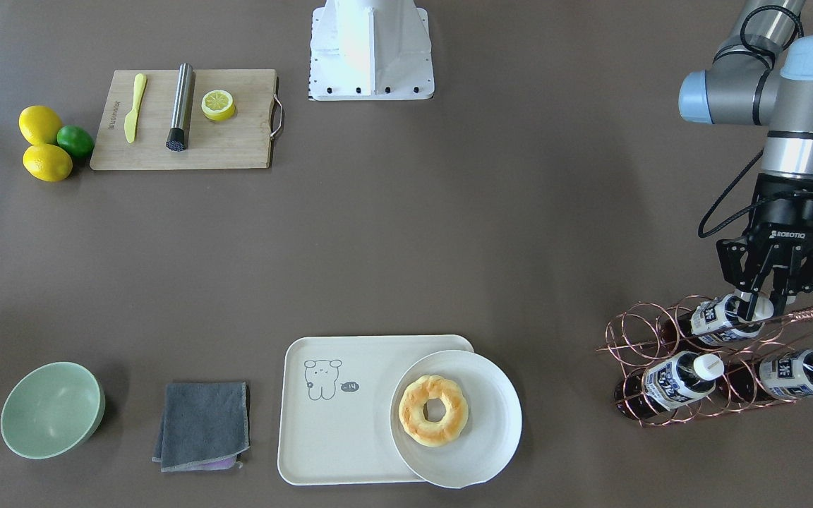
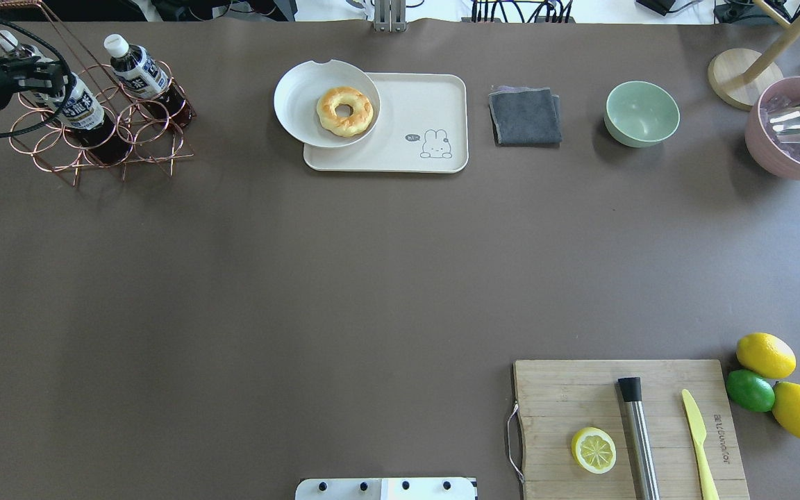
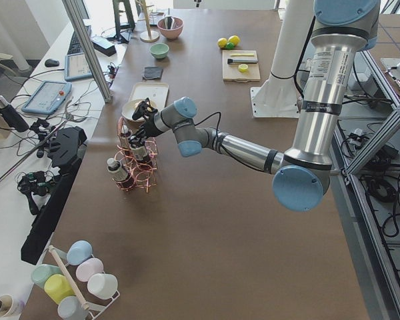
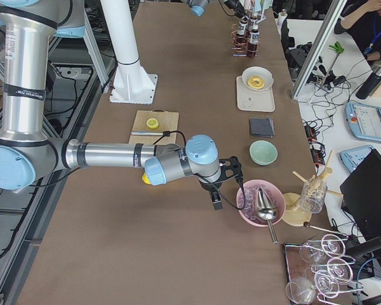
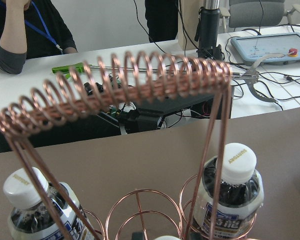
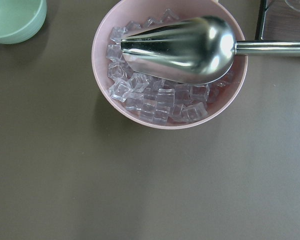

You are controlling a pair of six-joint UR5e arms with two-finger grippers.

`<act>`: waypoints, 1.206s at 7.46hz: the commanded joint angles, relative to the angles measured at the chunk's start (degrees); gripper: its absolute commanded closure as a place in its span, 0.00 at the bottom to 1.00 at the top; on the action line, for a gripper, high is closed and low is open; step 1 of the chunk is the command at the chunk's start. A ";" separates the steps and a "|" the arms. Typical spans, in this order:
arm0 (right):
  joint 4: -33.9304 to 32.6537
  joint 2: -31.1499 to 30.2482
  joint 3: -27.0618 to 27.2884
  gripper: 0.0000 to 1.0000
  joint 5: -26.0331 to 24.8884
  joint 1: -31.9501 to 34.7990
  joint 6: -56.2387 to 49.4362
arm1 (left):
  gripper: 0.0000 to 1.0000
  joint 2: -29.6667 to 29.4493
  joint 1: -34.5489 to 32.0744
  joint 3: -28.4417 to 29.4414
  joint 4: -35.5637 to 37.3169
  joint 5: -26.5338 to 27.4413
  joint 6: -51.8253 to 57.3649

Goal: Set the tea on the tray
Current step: 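Reach the left gripper into the copper rack and grasp a tea bottle, then lift the tea bottle out of the rack with the left gripper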

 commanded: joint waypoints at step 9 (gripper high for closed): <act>0.01 0.00 0.26 0.00 0.26 0.00 0.14 | 1.00 -6.51 -7.91 -17.39 17.28 -17.93 0.53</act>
